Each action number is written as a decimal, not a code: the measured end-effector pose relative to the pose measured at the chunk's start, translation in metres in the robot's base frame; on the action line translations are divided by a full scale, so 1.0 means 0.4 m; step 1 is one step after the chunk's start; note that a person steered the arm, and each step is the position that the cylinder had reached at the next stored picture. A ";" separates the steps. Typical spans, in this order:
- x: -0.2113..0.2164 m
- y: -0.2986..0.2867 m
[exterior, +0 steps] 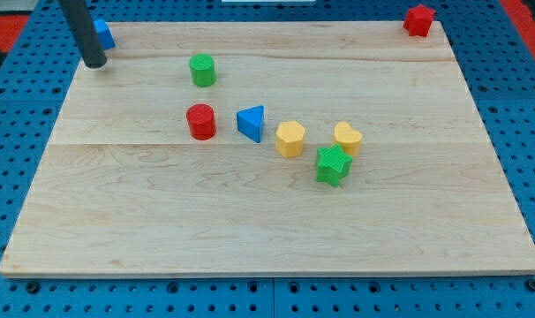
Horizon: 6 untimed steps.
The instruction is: Nudge blue cube upwards
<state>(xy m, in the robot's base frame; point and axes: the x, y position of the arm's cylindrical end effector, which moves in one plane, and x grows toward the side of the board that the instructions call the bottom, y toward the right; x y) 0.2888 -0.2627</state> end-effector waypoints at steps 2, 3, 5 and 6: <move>-0.049 -0.104; -0.049 -0.066; -0.120 -0.087; -0.119 -0.088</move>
<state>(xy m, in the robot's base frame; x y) 0.2414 -0.2979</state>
